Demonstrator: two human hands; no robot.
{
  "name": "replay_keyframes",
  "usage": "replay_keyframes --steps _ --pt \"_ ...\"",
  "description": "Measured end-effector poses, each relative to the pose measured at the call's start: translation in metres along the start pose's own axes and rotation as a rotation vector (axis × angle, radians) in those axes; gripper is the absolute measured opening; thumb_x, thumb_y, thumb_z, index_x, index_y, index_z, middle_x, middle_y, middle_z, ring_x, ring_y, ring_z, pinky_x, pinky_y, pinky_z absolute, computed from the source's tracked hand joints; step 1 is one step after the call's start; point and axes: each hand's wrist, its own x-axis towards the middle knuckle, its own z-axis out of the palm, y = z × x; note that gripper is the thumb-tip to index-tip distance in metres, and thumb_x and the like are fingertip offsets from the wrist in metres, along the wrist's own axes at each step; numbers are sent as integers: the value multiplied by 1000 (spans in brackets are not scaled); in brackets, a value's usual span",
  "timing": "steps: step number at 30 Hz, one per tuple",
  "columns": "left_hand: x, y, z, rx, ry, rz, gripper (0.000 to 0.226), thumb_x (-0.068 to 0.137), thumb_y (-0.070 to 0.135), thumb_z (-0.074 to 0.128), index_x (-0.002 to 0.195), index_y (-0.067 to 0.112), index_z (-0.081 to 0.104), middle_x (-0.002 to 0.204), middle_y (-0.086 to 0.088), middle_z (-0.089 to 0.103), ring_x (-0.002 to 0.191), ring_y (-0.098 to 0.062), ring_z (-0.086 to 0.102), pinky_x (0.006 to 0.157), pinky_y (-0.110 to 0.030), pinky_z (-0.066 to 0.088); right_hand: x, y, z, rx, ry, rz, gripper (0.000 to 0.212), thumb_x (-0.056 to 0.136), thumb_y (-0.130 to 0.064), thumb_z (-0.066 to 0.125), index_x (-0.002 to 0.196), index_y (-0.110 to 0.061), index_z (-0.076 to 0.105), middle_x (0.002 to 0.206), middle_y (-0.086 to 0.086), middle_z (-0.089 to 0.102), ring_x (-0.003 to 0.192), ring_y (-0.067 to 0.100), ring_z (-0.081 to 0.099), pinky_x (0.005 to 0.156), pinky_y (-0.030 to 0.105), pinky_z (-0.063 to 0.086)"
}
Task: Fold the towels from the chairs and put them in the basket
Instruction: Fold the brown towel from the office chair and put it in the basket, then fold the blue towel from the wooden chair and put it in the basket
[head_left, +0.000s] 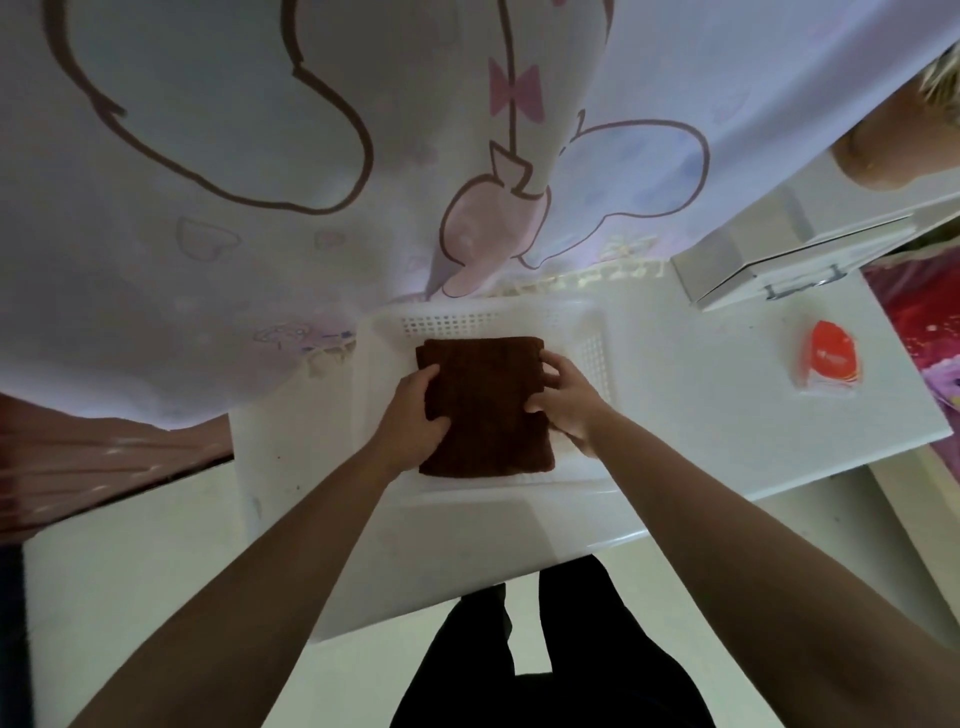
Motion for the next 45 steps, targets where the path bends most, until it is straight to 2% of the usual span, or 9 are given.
replay_keyframes --steps 5,9,12,16,20,23,34,40,45 --pt "-2 6 1 -120 -40 22 68 90 -14 51 151 10 30 135 5 38 120 -11 43 92 -20 45 -9 -13 -4 214 -43 176 59 69 13 42 122 -2 63 118 20 70 106 37 68 91 43 57" --pt "3 2 -2 -153 28 17 71 90 -9 54 152 17 30 148 2 36 109 -14 52 68 -13 49 -18 -23 2 222 -139 167 63 65 9 37 120 -5 64 107 18 72 101 39 70 88 44 58" --pt "3 2 -3 -110 31 9 72 90 -5 56 153 16 29 155 -5 32 109 -16 55 79 -23 51 -13 -23 4 135 -96 158 64 68 8 38 126 -9 59 112 14 70 102 35 67 85 40 56" --pt "4 -1 -1 51 -58 55 73 90 -3 59 153 9 26 156 -12 25 132 -28 46 102 -27 43 -5 -12 5 -471 228 -46 78 80 -3 55 151 -21 28 134 7 54 117 29 56 98 44 52" --pt "10 -6 -1 348 -122 182 86 86 13 68 156 14 18 164 -10 1 150 -28 12 121 -34 19 -17 -11 4 -1181 152 -280 106 82 -3 62 159 -24 -8 165 9 0 149 35 15 116 47 35" --pt "14 -1 -2 497 -187 227 109 79 42 77 158 20 4 163 -2 -21 152 -21 -9 123 -40 12 -21 -17 -3 -1485 -62 -390 114 81 -14 72 158 -26 -11 164 11 -22 153 33 -13 123 47 16" --pt "38 8 4 942 -283 193 140 65 57 82 155 19 -18 159 -1 -33 148 -22 -26 120 -54 10 12 -10 -15 -1734 -109 -334 151 60 -59 87 155 -17 -23 163 14 -27 153 29 -17 123 42 10" --pt "19 28 -15 896 -291 81 146 61 46 89 153 26 -23 158 -10 -33 148 -33 -23 120 -53 15 -23 -18 -25 -1742 5 -431 133 73 -59 78 158 -11 -13 164 15 -20 153 33 -14 126 44 3" --pt "-17 59 -47 755 -59 374 88 92 56 55 158 24 7 167 -2 4 152 -23 7 120 -48 23 -81 -37 -49 -1572 363 -690 87 97 -63 43 160 -16 7 167 14 -5 155 29 -1 123 49 17"
